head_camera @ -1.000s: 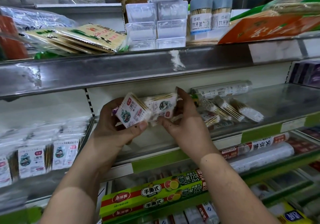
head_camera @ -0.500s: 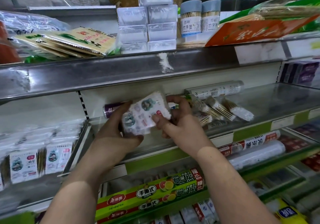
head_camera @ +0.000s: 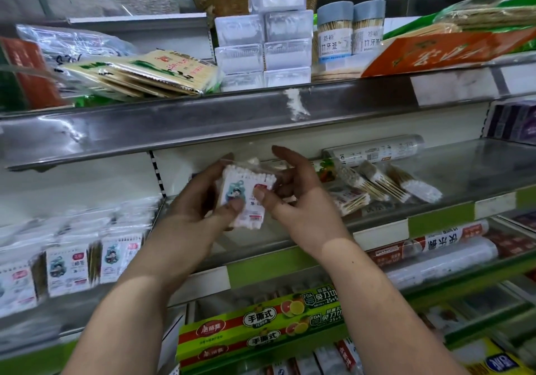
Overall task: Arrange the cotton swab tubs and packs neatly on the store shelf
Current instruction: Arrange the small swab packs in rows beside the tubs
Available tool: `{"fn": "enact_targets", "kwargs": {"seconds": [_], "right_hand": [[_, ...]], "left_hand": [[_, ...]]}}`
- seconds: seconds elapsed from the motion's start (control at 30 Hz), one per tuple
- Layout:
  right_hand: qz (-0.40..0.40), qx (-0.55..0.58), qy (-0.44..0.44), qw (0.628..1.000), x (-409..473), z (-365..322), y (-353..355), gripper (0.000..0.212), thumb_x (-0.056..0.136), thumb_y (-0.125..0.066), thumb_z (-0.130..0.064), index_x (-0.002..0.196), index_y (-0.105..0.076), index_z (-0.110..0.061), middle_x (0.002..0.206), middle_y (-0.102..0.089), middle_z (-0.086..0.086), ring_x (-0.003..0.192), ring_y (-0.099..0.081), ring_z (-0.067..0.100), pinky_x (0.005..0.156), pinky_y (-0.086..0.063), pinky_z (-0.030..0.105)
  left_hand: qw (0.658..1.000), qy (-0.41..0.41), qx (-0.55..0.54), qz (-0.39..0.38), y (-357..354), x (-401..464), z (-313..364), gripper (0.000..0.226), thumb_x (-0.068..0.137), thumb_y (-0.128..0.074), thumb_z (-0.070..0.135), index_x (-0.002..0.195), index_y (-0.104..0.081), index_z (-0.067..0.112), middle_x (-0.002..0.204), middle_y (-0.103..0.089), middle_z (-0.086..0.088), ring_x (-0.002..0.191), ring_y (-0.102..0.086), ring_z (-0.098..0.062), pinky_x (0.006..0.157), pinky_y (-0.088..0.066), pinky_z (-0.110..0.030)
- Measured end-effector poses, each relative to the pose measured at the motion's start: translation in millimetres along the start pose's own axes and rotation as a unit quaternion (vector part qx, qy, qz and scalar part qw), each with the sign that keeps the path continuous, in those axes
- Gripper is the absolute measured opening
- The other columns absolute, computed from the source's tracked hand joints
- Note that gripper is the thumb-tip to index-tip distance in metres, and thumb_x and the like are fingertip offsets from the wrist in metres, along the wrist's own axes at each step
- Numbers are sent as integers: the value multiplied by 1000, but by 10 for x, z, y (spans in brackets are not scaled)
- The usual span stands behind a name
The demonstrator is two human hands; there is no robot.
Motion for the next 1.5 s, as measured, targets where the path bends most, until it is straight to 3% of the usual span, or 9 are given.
{"fn": "enact_targets", "kwargs": {"seconds": [0.23,0.4,0.53,0.7,0.9,1.03,1.17,1.33,1.5], "right_hand": [[8,40,25,999,1,-90,-560,62,84,-77,-20,134,-47,-41,96,-55,-10,89,-60,4,82,-54,22],[-56,-88,68,992,-36,-278,-1117,55,89,-70,-28,131,-45,-52,114,-51,-18,99,-55,-3,89,-55,30],[-144,-169,64,973,-32,-373,-1520,55,92,-64,-38,136,-37,-56,142,-34,-20,127,-42,0,106,-43,34],[-184,-215,37,958,-6,-429,-1903,53,91,-63,-44,138,-39,-51,140,-36,-25,116,-40,-9,97,-38,21],[-208,-317,12,925,-43,-428,-2243,63,88,-67,-46,141,-34,-52,152,-21,-22,139,-29,11,114,-31,38],[-234,-459,14,857,-86,-455,-2431,60,89,-67,-41,142,-39,-44,152,-33,-14,142,-23,14,120,-12,46],[-251,-564,-27,786,-65,-328,-2562,53,88,-68,-40,136,-46,-41,144,-47,-8,139,-33,21,119,1,58],[-237,-603,-37,760,-37,-298,-2619,44,90,-66,-39,130,-49,-34,128,-59,3,133,-41,29,116,8,59],[-228,-573,-45,786,-115,-198,-2676,42,93,-60,-41,133,-48,-35,137,-52,0,133,-38,25,117,-12,54]], "left_hand": [[995,-20,75,62,542,-167,-20,65,84,-71,10,130,-48,50,111,-70,14,99,-68,-4,82,-55,-22],[991,16,95,89,1026,-320,-150,80,81,-74,7,131,-40,59,105,-70,0,86,-71,-20,73,-59,-32],[987,35,128,86,1402,-413,-223,90,79,-77,11,137,-30,61,96,-65,-3,71,-67,-26,70,-58,-40],[984,59,143,86,1843,-490,-430,84,71,-84,29,134,-38,59,92,-58,3,83,-62,-16,74,-53,-34],[985,71,146,52,2074,-588,-581,79,71,-85,23,126,-43,61,106,-62,-3,93,-66,-21,83,-56,-46],[982,104,156,2,2038,-666,-766,75,77,-80,20,128,-41,58,99,-55,5,81,-62,-11,76,-58,-33],[972,129,187,-58,1944,-705,-896,70,85,-72,34,137,-30,58,120,-52,12,106,-56,-1,76,-47,-10],[952,94,292,-7,2032,-679,-875,68,88,-66,34,142,-28,50,119,-52,10,103,-59,-13,90,-53,-34],[925,100,364,39,2110,-691,-934,52,88,-64,41,135,-40,43,120,-45,10,103,-57,-15,90,-52,-36]]}}
Point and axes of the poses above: each hand's wrist, its own x-axis towards the middle knuckle, its own y-axis out of the back of the hand, z = x × y, the point moved 8 cm from there along x, towards the middle knuckle
